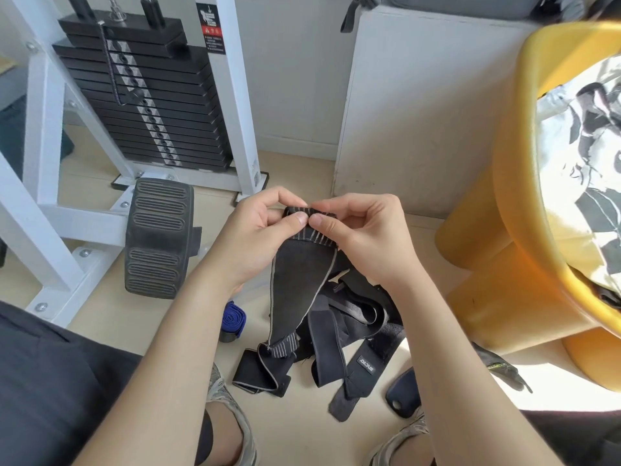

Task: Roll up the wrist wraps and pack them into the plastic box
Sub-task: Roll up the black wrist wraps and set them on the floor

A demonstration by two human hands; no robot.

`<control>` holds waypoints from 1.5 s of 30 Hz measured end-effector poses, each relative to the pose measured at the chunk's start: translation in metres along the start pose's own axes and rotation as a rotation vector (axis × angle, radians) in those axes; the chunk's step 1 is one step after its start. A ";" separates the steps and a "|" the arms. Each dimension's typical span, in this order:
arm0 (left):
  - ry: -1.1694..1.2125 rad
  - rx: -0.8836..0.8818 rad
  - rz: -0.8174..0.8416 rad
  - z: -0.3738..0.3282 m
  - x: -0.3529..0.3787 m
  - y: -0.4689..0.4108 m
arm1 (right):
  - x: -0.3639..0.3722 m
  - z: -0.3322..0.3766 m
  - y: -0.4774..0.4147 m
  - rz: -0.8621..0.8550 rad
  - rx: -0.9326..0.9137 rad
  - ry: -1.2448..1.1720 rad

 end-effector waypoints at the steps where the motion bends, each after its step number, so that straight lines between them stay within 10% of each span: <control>1: 0.019 0.003 -0.022 0.000 -0.002 0.000 | 0.001 0.002 0.001 0.012 -0.017 0.000; 14: 0.202 -0.136 -0.095 0.006 -0.002 0.004 | 0.004 0.005 0.002 0.064 0.008 0.035; 45: -0.172 0.034 -0.099 -0.014 -0.012 0.006 | 0.005 -0.011 0.005 0.099 0.075 -0.170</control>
Point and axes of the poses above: each hand's wrist, its own y-axis away from the middle knuckle, its own x-axis out of the palm, z = x × y, the point moved 9 cm from there along -y, towards the middle knuckle, and after that the axes turned 5 degrees about -y, right-handed, at the moved point
